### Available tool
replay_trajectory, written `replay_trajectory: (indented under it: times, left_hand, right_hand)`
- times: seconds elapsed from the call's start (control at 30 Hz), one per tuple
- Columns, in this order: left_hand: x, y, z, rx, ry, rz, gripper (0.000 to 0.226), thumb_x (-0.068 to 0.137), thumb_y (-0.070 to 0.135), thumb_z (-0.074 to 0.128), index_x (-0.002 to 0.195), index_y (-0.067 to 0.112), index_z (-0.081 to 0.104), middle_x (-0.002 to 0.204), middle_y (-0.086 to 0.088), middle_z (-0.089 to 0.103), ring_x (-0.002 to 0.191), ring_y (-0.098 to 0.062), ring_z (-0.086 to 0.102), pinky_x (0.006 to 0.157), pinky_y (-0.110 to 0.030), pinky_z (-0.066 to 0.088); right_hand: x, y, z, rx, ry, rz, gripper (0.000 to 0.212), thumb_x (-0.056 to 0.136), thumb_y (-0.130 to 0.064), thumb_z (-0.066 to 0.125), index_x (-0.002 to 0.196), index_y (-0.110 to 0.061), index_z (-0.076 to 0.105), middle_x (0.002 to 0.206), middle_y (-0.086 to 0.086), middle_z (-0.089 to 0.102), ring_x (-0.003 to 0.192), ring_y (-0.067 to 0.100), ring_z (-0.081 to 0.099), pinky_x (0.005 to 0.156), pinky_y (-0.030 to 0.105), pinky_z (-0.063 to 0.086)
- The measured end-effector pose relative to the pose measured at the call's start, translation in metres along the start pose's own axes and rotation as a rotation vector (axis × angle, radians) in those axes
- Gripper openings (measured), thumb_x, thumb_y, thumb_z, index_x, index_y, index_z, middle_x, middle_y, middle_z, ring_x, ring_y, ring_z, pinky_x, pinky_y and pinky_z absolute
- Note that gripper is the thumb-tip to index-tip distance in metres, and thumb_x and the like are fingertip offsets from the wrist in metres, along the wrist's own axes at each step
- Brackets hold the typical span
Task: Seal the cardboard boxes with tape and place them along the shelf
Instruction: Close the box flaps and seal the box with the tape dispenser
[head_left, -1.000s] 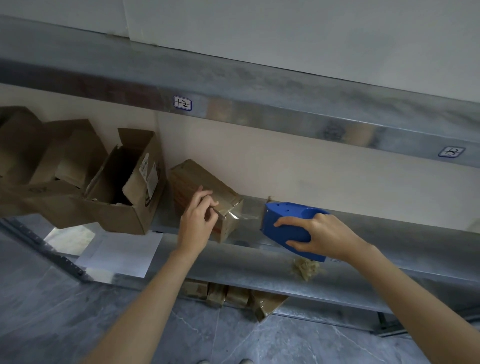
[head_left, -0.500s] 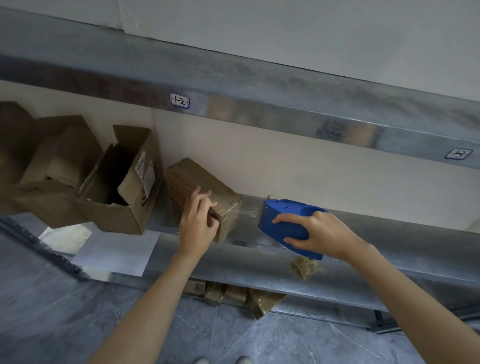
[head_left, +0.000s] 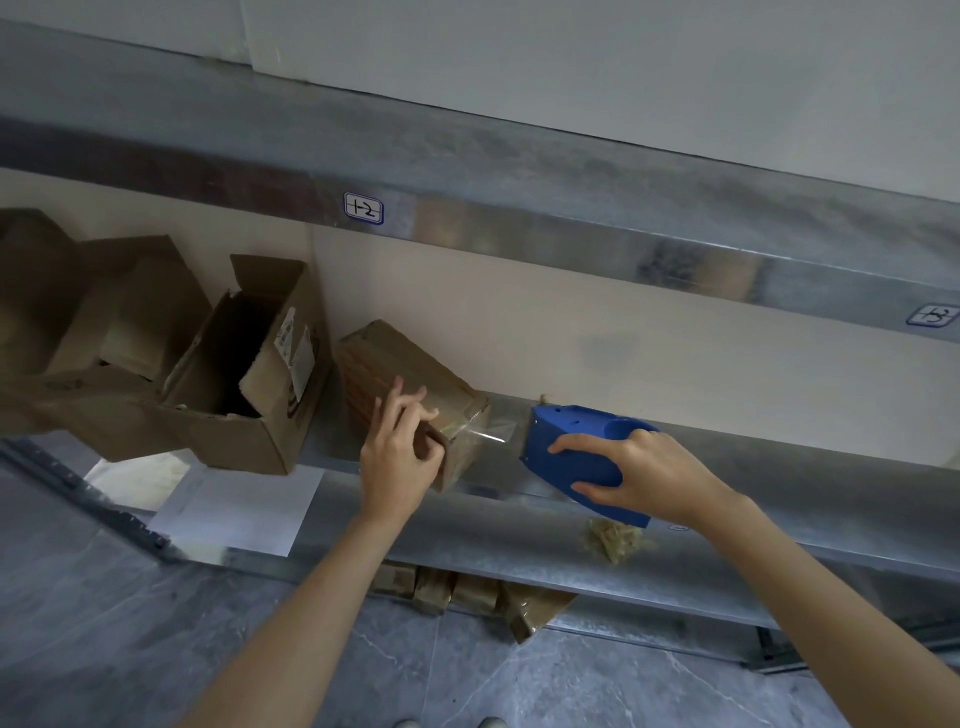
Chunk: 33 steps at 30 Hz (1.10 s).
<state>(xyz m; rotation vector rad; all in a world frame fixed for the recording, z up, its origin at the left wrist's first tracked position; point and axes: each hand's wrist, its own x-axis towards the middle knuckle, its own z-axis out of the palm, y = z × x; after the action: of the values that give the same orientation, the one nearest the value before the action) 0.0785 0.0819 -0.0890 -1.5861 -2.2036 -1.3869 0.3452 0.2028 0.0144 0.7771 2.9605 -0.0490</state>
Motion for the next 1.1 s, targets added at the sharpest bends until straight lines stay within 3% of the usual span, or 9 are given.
replay_trajectory:
  times: [0.13, 0.2, 0.37, 0.53, 0.7, 0.87, 1.0, 1.1]
  left_hand:
    - [-0.003, -0.004, -0.001, -0.062, -0.077, -0.006, 0.033, 0.076, 0.017, 0.067, 0.105, 0.017, 0.052, 0.140, -0.003, 0.053, 0.149, -0.022, 0.025, 0.116, -0.051, 0.032]
    - [-0.005, -0.006, -0.001, -0.102, -0.117, -0.001, 0.042, 0.076, 0.029, 0.066, 0.112, 0.020, 0.048, 0.146, -0.002, 0.046, 0.152, -0.019, 0.017, 0.116, -0.045, 0.032]
    - [-0.007, -0.005, 0.002, -0.038, -0.099, -0.013, 0.064, 0.067, 0.046, 0.084, 0.113, 0.021, 0.047, 0.144, 0.000, 0.046, 0.152, -0.022, 0.013, 0.122, -0.050, 0.009]
    - [-0.003, 0.006, 0.001, 0.059, -0.033, -0.060, 0.061, 0.062, 0.042, 0.089, 0.107, 0.025, 0.052, 0.136, 0.004, 0.057, 0.138, -0.022, 0.037, 0.106, -0.052, 0.039]
    - [-0.003, -0.009, -0.016, -0.057, -0.176, 0.016, 0.063, 0.066, 0.037, 0.087, 0.119, 0.027, 0.053, 0.144, 0.012, 0.051, 0.145, -0.013, 0.030, 0.111, -0.049, 0.031]
    - [0.005, -0.023, -0.034, -0.173, -0.349, 0.028, 0.068, 0.074, 0.025, 0.085, 0.134, 0.026, 0.053, 0.151, 0.012, 0.043, 0.149, -0.008, 0.020, 0.117, -0.059, 0.027]
    - [-0.001, -0.027, -0.032, -0.246, -0.344, 0.033, 0.068, 0.078, 0.023, 0.082, 0.139, 0.025, 0.050, 0.157, 0.015, 0.035, 0.151, -0.004, 0.012, 0.119, -0.046, 0.021]
    - [-0.004, -0.025, -0.027, -0.245, -0.288, 0.030, 0.070, 0.077, 0.031, 0.081, 0.139, 0.024, 0.051, 0.156, 0.017, 0.035, 0.150, -0.003, 0.014, 0.117, -0.034, 0.016]
  right_hand:
    - [0.001, 0.000, -0.001, -0.001, 0.014, -0.001, 0.046, 0.093, -0.054, 0.046, 0.137, -0.053, 0.036, 0.060, -0.006, 0.055, 0.045, 0.011, 0.041, 0.051, 0.026, 0.045]
    - [0.002, 0.000, -0.003, -0.012, 0.028, 0.001, 0.046, 0.092, -0.054, 0.046, 0.137, -0.053, 0.038, 0.058, -0.003, 0.054, 0.045, 0.013, 0.040, 0.051, 0.027, 0.044]
    - [0.004, -0.002, -0.012, -0.016, 0.069, -0.012, 0.044, 0.091, -0.050, 0.052, 0.134, -0.052, 0.044, 0.047, -0.004, 0.039, 0.040, 0.013, 0.031, 0.044, 0.025, 0.032]
    - [0.003, -0.003, -0.024, -0.027, 0.092, -0.020, 0.044, 0.090, -0.048, 0.056, 0.133, -0.053, 0.045, 0.052, -0.004, 0.050, 0.040, 0.012, 0.032, 0.043, 0.025, 0.034]
    - [0.004, -0.009, -0.023, -0.023, 0.036, -0.051, 0.045, 0.091, -0.053, 0.047, 0.135, -0.053, 0.040, 0.057, -0.003, 0.056, 0.044, 0.013, 0.040, 0.046, 0.026, 0.041]
    - [0.006, -0.023, -0.009, 0.014, -0.042, -0.073, 0.046, 0.093, -0.056, 0.044, 0.137, -0.055, 0.029, 0.084, -0.009, 0.068, 0.054, 0.010, 0.051, 0.057, 0.026, 0.050]
    - [0.006, -0.026, -0.007, 0.010, -0.054, -0.075, 0.046, 0.093, -0.058, 0.040, 0.137, -0.054, 0.030, 0.091, -0.011, 0.069, 0.055, 0.008, 0.052, 0.056, 0.022, 0.048]
    - [0.008, -0.026, -0.006, 0.001, -0.030, -0.066, 0.046, 0.093, -0.056, 0.044, 0.138, -0.053, 0.036, 0.090, -0.013, 0.068, 0.047, 0.003, 0.042, 0.049, 0.014, 0.032]
